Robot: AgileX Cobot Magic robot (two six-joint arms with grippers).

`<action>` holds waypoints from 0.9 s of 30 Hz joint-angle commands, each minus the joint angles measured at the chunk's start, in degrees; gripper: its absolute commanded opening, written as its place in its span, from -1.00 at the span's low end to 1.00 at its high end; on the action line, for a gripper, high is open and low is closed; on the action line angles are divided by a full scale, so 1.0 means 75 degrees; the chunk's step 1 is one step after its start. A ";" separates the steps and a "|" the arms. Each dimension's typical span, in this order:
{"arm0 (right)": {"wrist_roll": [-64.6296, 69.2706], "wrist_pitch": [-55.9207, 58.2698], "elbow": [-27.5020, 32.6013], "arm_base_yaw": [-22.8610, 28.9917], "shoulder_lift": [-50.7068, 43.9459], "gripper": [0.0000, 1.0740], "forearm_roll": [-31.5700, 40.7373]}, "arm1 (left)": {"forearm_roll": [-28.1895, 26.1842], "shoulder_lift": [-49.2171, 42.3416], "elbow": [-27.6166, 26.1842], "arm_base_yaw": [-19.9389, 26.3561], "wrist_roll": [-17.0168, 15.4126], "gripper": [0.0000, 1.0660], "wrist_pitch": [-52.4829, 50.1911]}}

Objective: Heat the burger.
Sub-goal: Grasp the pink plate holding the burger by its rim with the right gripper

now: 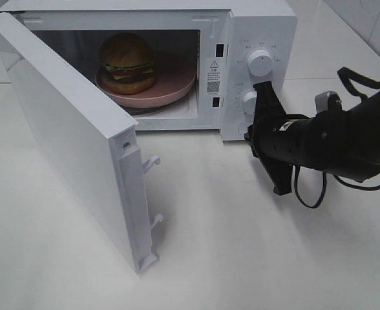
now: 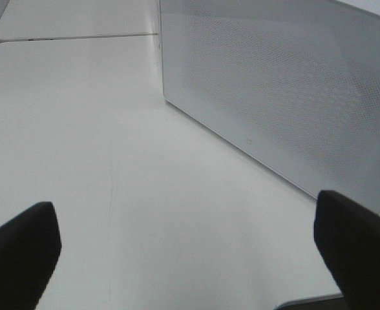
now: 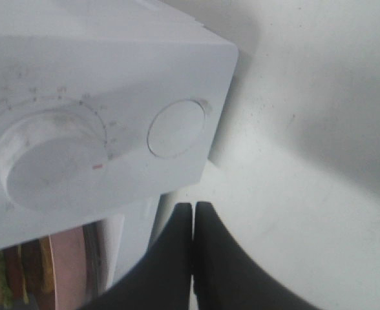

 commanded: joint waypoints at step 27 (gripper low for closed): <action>-0.8029 0.6219 -0.0267 -0.0512 -0.2368 -1.00 -0.0985 | -0.0015 -0.0046 0.0031 0.0023 -0.0023 0.89 -0.0023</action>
